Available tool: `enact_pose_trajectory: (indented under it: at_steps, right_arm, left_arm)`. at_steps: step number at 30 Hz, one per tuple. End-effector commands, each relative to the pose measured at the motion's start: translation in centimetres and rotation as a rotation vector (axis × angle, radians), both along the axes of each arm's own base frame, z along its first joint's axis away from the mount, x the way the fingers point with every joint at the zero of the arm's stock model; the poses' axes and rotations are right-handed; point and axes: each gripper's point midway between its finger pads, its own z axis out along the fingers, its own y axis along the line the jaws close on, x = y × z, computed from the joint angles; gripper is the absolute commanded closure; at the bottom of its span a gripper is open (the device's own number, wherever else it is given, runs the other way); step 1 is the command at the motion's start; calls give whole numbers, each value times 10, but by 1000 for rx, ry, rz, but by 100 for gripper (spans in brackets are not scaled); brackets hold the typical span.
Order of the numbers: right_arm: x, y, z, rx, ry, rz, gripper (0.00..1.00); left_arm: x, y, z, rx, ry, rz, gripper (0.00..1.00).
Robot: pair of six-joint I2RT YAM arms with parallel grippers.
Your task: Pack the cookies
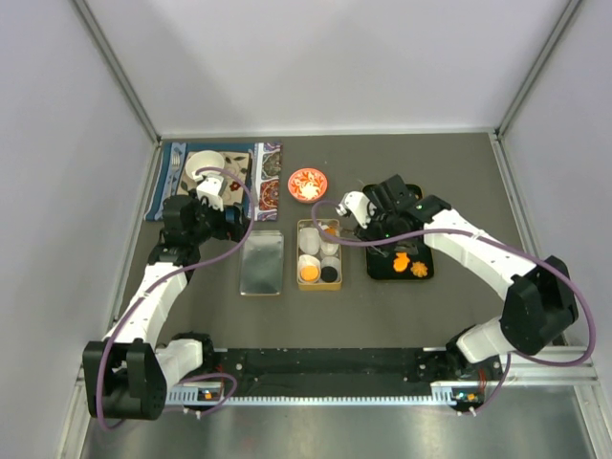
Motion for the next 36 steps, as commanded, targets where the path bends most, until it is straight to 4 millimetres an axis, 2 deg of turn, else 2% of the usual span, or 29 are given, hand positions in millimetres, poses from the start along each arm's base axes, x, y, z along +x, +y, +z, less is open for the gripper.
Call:
enact_pose_trajectory:
  at_steps: [1,7,11,15,26,29,36]
  right_arm:
    - [1,5,3,10,-30,4,75]
    - [-1,3,0,0,-30,2,71]
    - [-1,1,1,-6,-35,-1,60]
    - [-2,-2,1,-14,-41,-8,54]
    - [-4,-3,10,0,-65,-22,54]
    - [-4,-2,16,27,-73,-34,56]
    - [4,0,57,120,-154,-97,61]
  left_arm:
    - [6,-2,14,2,-49,-13,1]
    - [6,-2,14,2,-51,-14,1]
    - [5,-2,15,2,-52,-14,1]
    - [5,-3,14,1,-52,-17,1]
    - [4,-4,18,-2,-61,-21,1]
    - [4,-3,17,-2,-59,-19,1]
    - [5,-3,19,-2,-64,-19,1]
